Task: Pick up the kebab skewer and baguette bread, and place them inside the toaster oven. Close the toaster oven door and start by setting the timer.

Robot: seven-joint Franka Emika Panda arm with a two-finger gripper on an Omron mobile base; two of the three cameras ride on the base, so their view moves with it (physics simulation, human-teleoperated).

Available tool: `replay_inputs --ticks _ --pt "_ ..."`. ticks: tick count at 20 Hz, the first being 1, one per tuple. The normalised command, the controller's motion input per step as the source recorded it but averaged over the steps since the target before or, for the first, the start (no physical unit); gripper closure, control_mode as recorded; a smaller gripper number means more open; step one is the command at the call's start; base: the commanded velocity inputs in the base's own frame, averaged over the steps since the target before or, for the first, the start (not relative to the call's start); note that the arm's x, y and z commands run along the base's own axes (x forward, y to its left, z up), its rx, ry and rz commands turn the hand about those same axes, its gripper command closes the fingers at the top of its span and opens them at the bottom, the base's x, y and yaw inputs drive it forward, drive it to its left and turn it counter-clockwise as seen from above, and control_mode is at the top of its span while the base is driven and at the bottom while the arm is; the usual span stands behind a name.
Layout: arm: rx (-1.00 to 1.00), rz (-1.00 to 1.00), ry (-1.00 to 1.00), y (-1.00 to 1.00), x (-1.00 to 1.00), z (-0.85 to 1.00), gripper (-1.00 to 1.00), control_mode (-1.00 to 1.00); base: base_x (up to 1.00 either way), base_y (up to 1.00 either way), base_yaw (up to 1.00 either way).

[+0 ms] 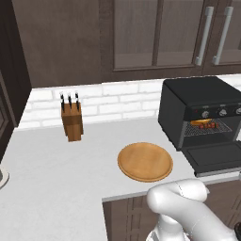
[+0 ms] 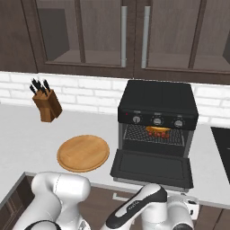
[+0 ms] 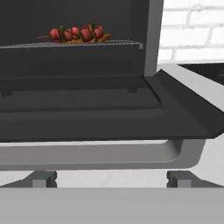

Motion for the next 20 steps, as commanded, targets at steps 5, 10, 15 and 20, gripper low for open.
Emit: replay_inputs --ticks 5,10,15,20 --pt "-0.01 0.00 0.00 0.10 0.17 -0.04 -1.00 -1.00 0.00 0.00 0.00" --pt "0.00 0.00 0.00 0.04 0.04 -0.21 -1.00 -1.00 0.00 0.00 0.00" --pt "0.00 0.00 0.00 0.00 0.00 -0.31 -1.00 -1.00 0.00 0.00 0.00" --pt "0.00 0.00 0.00 0.00 0.00 -0.17 -1.00 -1.00 0.00 0.00 0.00"
